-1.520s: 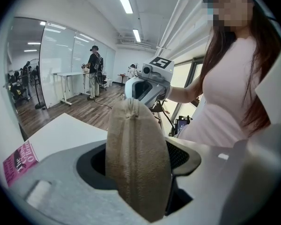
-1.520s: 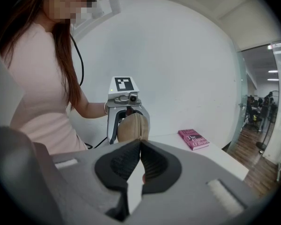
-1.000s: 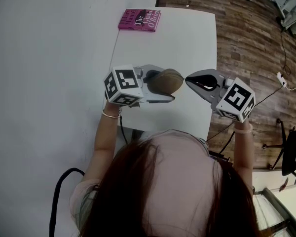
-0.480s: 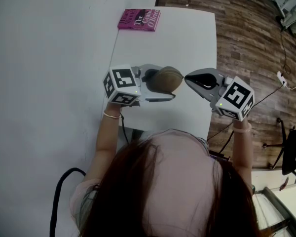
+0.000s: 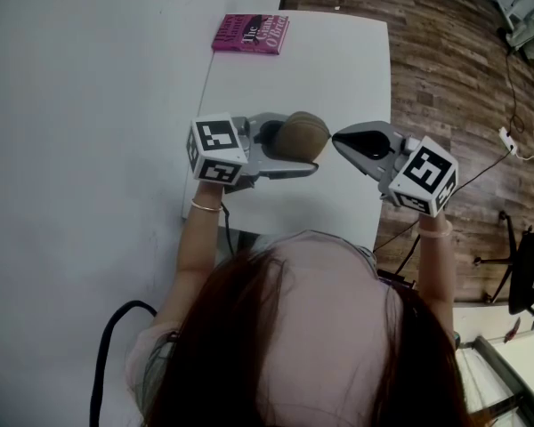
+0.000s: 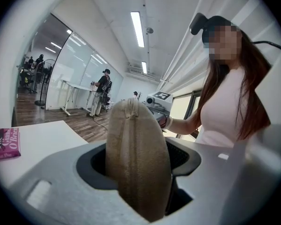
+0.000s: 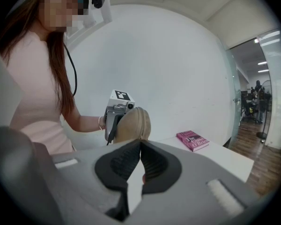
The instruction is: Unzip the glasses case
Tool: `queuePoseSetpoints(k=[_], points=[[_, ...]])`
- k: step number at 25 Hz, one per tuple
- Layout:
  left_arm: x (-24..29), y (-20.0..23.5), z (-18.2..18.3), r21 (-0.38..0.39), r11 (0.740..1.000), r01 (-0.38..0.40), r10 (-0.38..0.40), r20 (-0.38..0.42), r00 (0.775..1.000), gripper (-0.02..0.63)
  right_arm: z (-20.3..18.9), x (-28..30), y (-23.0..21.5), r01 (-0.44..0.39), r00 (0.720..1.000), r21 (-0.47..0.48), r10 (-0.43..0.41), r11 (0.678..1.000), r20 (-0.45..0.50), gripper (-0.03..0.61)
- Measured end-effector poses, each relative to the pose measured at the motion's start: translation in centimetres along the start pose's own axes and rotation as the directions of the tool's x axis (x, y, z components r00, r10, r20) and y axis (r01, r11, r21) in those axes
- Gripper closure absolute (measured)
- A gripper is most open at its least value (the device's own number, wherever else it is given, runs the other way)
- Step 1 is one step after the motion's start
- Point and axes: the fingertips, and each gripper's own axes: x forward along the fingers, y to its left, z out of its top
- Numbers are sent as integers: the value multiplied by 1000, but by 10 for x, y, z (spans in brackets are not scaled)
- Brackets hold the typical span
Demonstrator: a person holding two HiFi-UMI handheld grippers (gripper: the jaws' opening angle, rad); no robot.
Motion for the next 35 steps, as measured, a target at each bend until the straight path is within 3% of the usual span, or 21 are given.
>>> queuePoseSetpoints(k=[15,24,35], points=[[-6,4,14,-83,996,28,-14,167,986,313,4,2,-1,1,999,39,-2,999,45,573],[-14,10,27,-133,990,56,-13,305,952,313,2,7,1,-3,999,49,1,999,47,573],[-17,19,28,-170,984,60,6,364,931,313,0,10,-5,13,999,59,-16,998,47,573]])
